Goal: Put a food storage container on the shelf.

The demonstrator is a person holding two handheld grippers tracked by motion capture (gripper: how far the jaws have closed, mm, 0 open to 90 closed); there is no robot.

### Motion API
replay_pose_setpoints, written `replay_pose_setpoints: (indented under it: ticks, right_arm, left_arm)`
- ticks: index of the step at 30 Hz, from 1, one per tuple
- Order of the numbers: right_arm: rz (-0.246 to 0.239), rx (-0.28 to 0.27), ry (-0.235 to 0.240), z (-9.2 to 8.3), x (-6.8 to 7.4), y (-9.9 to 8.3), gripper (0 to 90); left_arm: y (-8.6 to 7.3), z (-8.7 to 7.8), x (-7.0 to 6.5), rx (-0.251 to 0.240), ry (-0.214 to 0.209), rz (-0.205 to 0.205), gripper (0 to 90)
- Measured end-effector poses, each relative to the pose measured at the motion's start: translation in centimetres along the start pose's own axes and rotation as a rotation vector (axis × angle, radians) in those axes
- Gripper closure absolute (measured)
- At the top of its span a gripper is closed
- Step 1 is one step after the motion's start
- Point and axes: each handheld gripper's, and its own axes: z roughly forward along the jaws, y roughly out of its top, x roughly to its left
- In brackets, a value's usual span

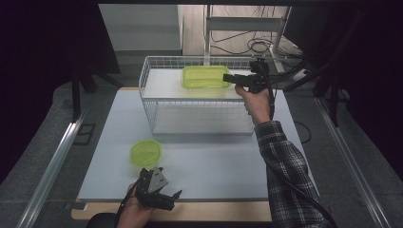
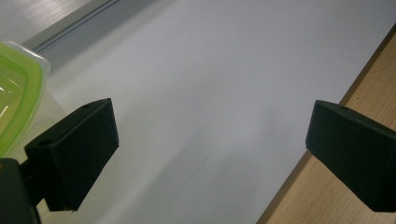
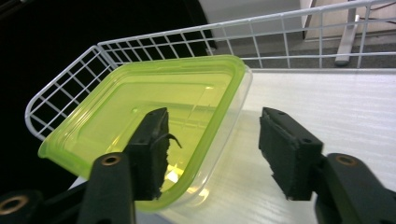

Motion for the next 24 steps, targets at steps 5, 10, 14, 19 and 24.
replay_pose_setpoints:
  ticks: [5,10,14,19,24]
  right_arm:
    - [-0.043,0.008,0.005,-0.7,0.3,-0.4,34.4]
    - [-0.091,0.023,0.021,-1.3,0.8,-0.9,29.5]
    - [-0.116,0.021,0.025,-1.9,1.0,-1.4,25.9]
    - [-0.148,0.018,0.022,-2.4,1.3,-2.0,22.6]
    - [-0.184,0.019,0.031,-3.0,1.7,-2.6,20.3]
  left_arm:
    - [0.0,-0.1,0.1,-0.009,0.006,-0.015,2.3]
    - [-0.1,-0.1,0.3,-0.006,0.004,-0.033,2.3]
    - [-0.1,-0.1,0.3,-0.006,0.004,-0.032,2.2]
    - [-0.1,-0.1,0.4,-0.006,0.009,-0.033,2.1]
    - [-0.1,-0.1,0.5,-0.008,0.004,-0.058,2.3]
